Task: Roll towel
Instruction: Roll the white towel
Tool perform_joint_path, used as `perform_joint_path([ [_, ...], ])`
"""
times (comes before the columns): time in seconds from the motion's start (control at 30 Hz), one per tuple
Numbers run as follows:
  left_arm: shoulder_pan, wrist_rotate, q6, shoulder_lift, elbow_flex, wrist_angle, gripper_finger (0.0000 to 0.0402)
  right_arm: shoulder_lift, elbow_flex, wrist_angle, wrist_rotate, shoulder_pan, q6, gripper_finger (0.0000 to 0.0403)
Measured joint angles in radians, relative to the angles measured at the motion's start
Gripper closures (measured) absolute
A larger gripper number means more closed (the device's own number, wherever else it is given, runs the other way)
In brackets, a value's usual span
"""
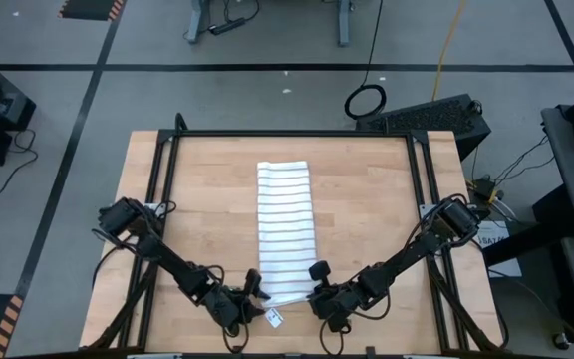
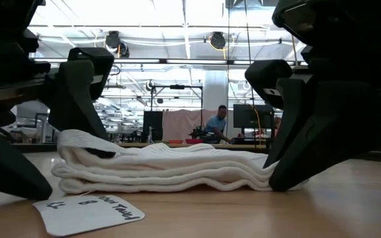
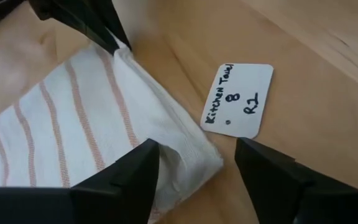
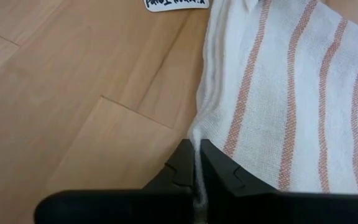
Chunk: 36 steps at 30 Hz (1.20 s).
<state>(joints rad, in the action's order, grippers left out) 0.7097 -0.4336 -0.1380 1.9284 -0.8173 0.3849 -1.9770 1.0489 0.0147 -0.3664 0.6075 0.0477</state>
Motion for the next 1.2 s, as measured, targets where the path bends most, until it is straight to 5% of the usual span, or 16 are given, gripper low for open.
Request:
perform_joint_path([
  [0.2, -0.007, -0.008, 0.001, 0.005, 0.0, 0.004, 0.0224, 0.0, 0.0, -0.001, -0.001, 0.0, 0.02, 0.0403],
  [0.57, -0.043, 0.018, -0.009, 0.003, 0.0, -0.014, 0.0385, 0.0, -0.001, -0.033, -0.002, 0.0, 0.023, 0.0402],
  [0.8, -0.04, 0.035, -0.004, -0.071, 0.002, -0.02, 0.0381, 0.018, -0.003, -0.031, 0.012, 0.0, 0.061, 0.0402],
  [1.2, -0.045, 0.275, 0.178, -0.162, 0.001, -0.031, 0.0383, 0.111, 0.0, -0.057, 0.238, -0.005, 0.149, 0.04],
])
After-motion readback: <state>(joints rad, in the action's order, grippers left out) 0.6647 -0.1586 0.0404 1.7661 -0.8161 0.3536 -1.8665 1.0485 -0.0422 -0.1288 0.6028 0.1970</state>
